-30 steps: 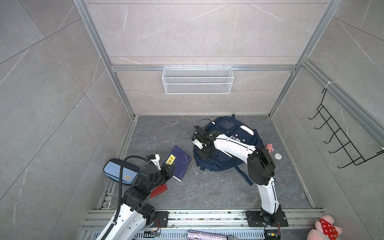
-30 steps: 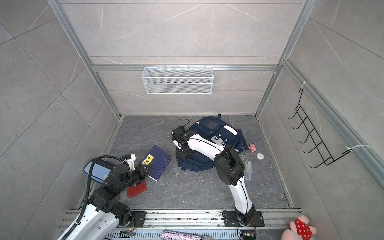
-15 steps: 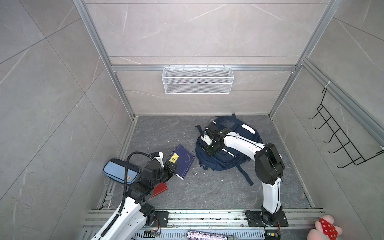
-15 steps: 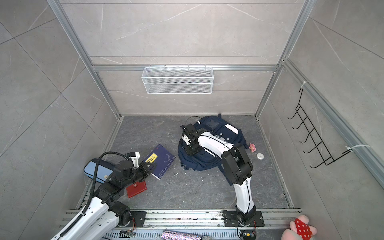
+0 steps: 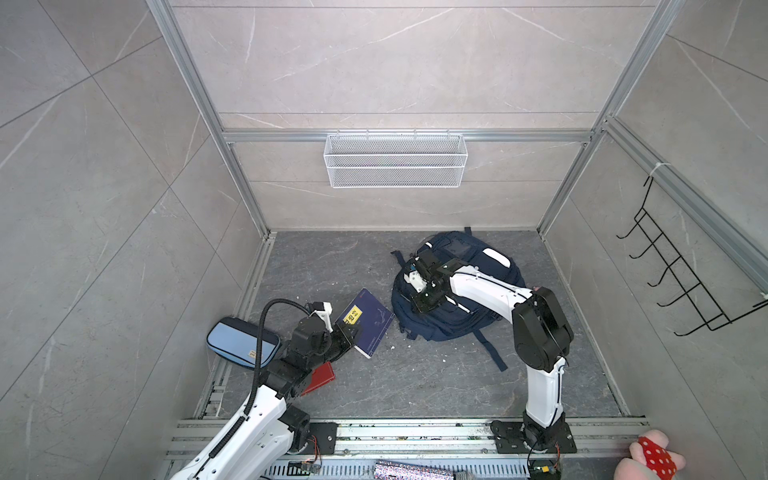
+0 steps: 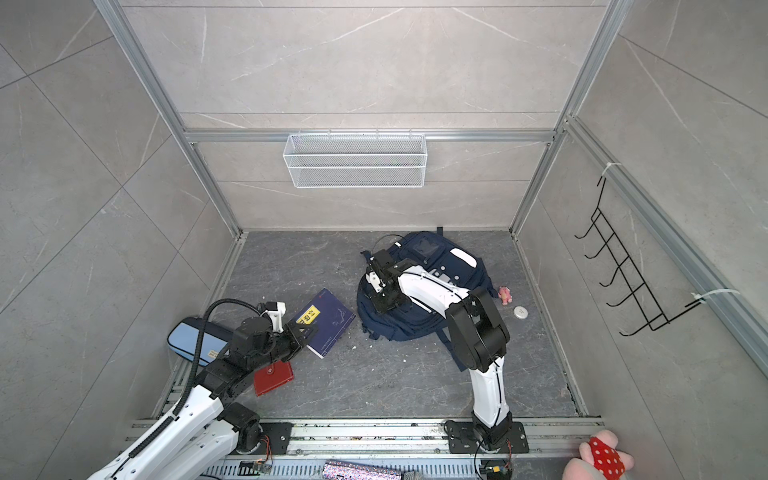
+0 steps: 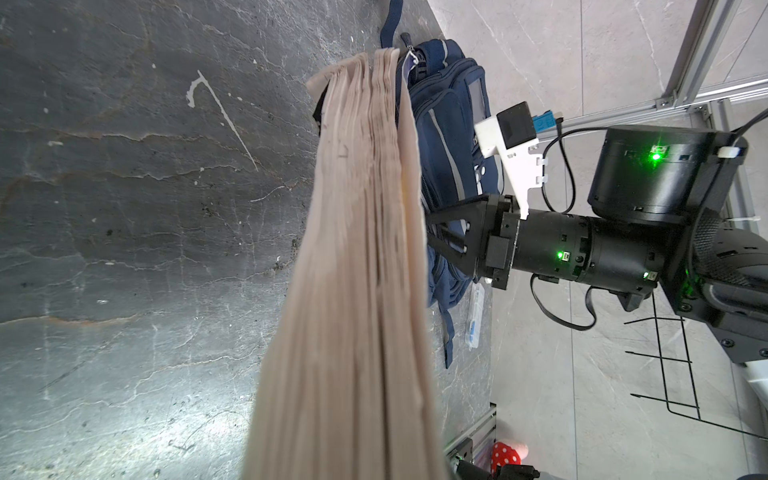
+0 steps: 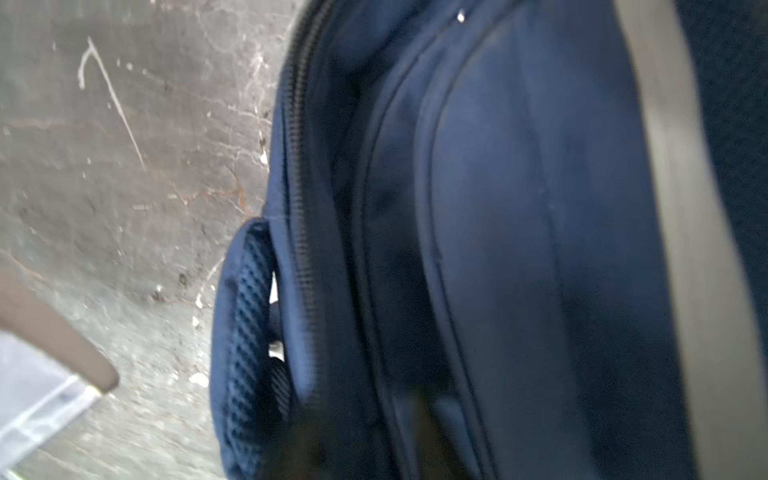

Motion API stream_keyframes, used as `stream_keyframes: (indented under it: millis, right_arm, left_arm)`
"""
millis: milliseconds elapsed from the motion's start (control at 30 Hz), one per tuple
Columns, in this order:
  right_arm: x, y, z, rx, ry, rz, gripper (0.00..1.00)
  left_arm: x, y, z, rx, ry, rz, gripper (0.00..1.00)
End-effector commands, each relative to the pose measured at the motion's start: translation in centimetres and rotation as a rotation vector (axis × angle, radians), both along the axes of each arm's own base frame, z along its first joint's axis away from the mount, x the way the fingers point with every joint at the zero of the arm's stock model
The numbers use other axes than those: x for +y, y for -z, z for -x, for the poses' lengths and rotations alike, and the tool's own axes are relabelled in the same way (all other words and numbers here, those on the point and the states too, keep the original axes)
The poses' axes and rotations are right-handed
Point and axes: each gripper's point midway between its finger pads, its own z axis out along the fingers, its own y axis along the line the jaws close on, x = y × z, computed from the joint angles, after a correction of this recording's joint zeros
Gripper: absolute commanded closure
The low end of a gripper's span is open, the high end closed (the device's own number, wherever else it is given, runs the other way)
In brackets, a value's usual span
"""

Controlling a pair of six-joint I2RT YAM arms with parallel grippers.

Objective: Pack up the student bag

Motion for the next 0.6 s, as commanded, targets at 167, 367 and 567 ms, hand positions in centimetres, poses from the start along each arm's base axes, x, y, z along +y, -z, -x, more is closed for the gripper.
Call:
stream_keyframes:
  millis: [167,367,567]
  right_arm:
    - [-0.2,-1.9,-0.3,-0.024,0.039,-0.028,0.60]
    - [0.1,-2.5,-1.0,-0.027,0.067,-0.069,0.77]
    - [0.2,-2.8,-1.4,-0.015,0.095,-0.114,0.90]
  left_arm:
    - [-1.4,-3.5,-1.0,-0.112,0.059,0.050,1.00]
    - [-1.6,-3.5,-1.0,-0.110,0.072,0.041,1.00]
    - [-1.8,-3.4,-1.1,-0.108,0.079,0.046,1.00]
